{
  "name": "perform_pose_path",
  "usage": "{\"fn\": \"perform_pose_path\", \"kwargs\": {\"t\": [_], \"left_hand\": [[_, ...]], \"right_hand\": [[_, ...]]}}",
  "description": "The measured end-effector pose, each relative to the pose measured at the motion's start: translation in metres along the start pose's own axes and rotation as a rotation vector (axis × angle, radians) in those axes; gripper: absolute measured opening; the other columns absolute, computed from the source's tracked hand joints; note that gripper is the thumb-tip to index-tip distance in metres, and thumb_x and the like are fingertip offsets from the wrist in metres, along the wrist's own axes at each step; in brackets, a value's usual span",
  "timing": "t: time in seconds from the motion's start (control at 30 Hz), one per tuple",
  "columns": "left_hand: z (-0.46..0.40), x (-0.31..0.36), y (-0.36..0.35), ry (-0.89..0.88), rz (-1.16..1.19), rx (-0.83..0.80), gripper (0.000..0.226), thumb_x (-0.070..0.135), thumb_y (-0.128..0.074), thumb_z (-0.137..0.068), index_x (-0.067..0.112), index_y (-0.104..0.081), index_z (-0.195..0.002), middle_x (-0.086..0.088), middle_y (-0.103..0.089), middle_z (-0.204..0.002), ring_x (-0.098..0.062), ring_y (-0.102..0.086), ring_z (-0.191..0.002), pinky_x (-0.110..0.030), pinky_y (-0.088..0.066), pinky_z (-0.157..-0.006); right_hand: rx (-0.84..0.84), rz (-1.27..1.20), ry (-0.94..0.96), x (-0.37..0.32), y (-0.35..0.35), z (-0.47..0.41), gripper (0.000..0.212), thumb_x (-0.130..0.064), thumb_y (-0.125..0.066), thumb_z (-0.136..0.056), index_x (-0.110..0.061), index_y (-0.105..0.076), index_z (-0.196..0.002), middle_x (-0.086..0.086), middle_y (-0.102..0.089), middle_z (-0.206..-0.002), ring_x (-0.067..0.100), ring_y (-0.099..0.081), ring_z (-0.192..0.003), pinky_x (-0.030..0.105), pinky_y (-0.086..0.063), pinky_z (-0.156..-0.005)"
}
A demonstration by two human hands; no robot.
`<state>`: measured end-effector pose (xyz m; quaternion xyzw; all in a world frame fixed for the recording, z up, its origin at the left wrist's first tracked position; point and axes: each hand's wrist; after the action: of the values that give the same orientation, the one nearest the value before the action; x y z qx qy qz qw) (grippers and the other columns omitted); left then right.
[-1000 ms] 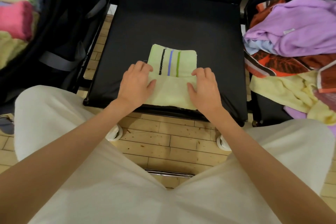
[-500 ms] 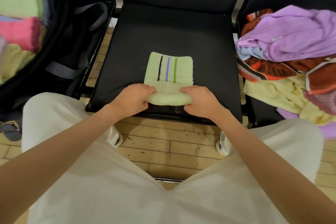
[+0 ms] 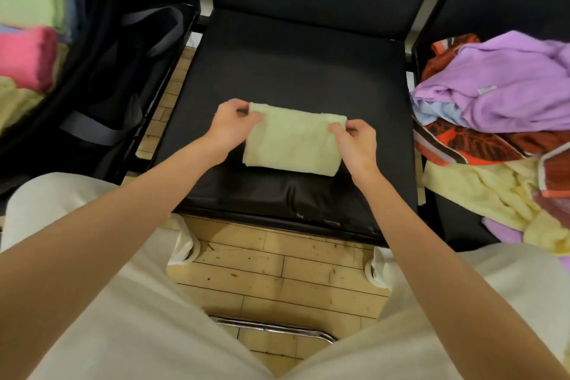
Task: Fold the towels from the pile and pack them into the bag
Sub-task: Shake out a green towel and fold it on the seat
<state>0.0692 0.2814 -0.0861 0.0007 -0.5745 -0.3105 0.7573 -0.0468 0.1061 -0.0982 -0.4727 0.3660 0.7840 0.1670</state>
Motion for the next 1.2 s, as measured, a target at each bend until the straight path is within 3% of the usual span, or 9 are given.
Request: {"fn": "perform_pose_path", "kwargs": {"t": [0.13, 0.23, 0.43, 0.57, 0.7, 0.87, 0.97, 1.13, 1.2], "left_hand": [[-0.024, -0.006, -0.012, 0.113, 0.034, 0.033, 0.044, 0.024, -0.054, -0.095, 0.012, -0.045, -0.136, -0.002, -0.055, -0.122, -0.017, -0.054, -0.111, -0.033, -0.048, -0.094], [-0.033, -0.017, -0.017, 0.114, -0.089, 0.035, 0.048, 0.023, -0.060, -0.090, 0.011, -0.045, -0.134, -0.005, -0.056, -0.123, -0.021, -0.054, -0.114, -0.034, -0.047, -0.094], [-0.029, -0.027, -0.020, 0.103, -0.601, 0.007, 0.055, 0.052, -0.064, -0.081, 0.006, -0.057, -0.109, -0.015, -0.041, -0.131, -0.034, -0.037, -0.125, -0.040, -0.038, -0.099], [-0.014, -0.029, -0.023, 0.096, -0.784, -0.044, 0.048, 0.054, -0.059, -0.084, 0.009, -0.054, -0.100, -0.017, -0.035, -0.134, -0.035, -0.034, -0.124, -0.039, -0.033, -0.101], [-0.001, -0.033, -0.016, 0.114, -0.655, 0.079, 0.044, 0.046, -0.059, -0.087, 0.007, -0.057, -0.107, -0.015, -0.043, -0.131, -0.034, -0.040, -0.122, -0.042, -0.032, -0.102], [0.001, -0.024, 0.045, 0.133, -0.134, 0.221, 0.045, 0.035, -0.063, -0.088, 0.001, -0.053, -0.117, -0.011, -0.058, -0.112, -0.027, -0.056, -0.105, -0.034, -0.044, -0.079], [0.002, -0.007, 0.109, 0.088, 0.035, 0.314, 0.032, 0.029, -0.067, -0.087, 0.002, -0.058, -0.101, -0.007, -0.058, -0.094, -0.022, -0.057, -0.092, -0.032, -0.044, -0.071], [0.008, 0.009, 0.213, -0.053, -0.032, 0.461, 0.010, 0.008, -0.056, -0.087, 0.005, -0.054, -0.077, -0.009, -0.051, -0.075, -0.022, -0.052, -0.078, -0.031, -0.037, -0.064], [0.008, 0.013, 0.252, -0.094, -0.100, 0.557, 0.009, 0.010, -0.053, -0.088, 0.005, -0.058, -0.093, -0.010, -0.057, -0.088, -0.024, -0.055, -0.089, -0.031, -0.040, -0.073]], "right_hand": [[-0.045, 0.029, -0.046, 0.007, -0.013, -0.021, 0.016, -0.024, -0.055, -0.090, -0.009, -0.061, -0.087, -0.002, -0.054, -0.077, 0.008, -0.048, -0.068, 0.022, -0.035, -0.057], [-0.093, 0.194, -0.029, 0.014, -0.019, -0.032, 0.019, -0.019, -0.056, -0.087, -0.008, -0.049, -0.072, 0.001, -0.044, -0.066, 0.017, -0.045, -0.069, 0.024, -0.030, -0.051], [-0.084, 0.562, -0.010, 0.019, -0.028, -0.033, 0.029, -0.028, -0.063, -0.081, -0.014, -0.042, -0.067, 0.015, -0.051, -0.114, 0.027, -0.044, -0.111, 0.029, -0.036, -0.075], [-0.061, 0.652, 0.027, 0.025, -0.032, -0.013, 0.027, -0.024, -0.060, -0.083, 0.000, -0.056, -0.094, 0.018, -0.044, -0.118, 0.032, -0.041, -0.114, 0.031, -0.038, -0.082], [-0.046, 0.699, 0.096, 0.010, -0.047, 0.012, 0.036, -0.022, -0.052, -0.090, 0.003, -0.047, -0.116, 0.018, -0.045, -0.124, 0.034, -0.045, -0.115, 0.039, -0.038, -0.095], [-0.129, 0.393, 0.171, -0.047, -0.080, 0.037, 0.030, -0.021, -0.051, -0.095, -0.001, -0.041, -0.116, 0.013, -0.057, -0.112, 0.030, -0.059, -0.102, 0.036, -0.047, -0.075], [-0.172, 0.226, 0.333, -0.092, -0.105, 0.056, 0.032, -0.019, -0.054, -0.092, -0.007, -0.036, -0.116, -0.003, -0.054, -0.092, 0.022, -0.059, -0.091, 0.035, -0.047, -0.072], [-0.359, 0.014, 0.533, -0.149, -0.154, 0.086, 0.051, -0.006, -0.045, -0.091, -0.023, -0.022, -0.134, -0.006, -0.051, -0.081, 0.014, -0.056, -0.074, 0.029, -0.047, -0.064], [-0.410, 0.042, 0.685, -0.169, -0.177, 0.094, 0.050, -0.003, -0.042, -0.091, -0.024, -0.027, -0.134, -0.007, -0.046, -0.072, 0.005, -0.050, -0.058, 0.020, -0.039, -0.053]]}}
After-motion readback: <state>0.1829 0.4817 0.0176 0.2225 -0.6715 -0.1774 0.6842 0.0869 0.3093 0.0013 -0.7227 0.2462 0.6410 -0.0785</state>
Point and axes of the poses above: each hand's wrist, its own z-axis away from the middle knuckle, its own y-axis out of the back of the hand, x = y × z
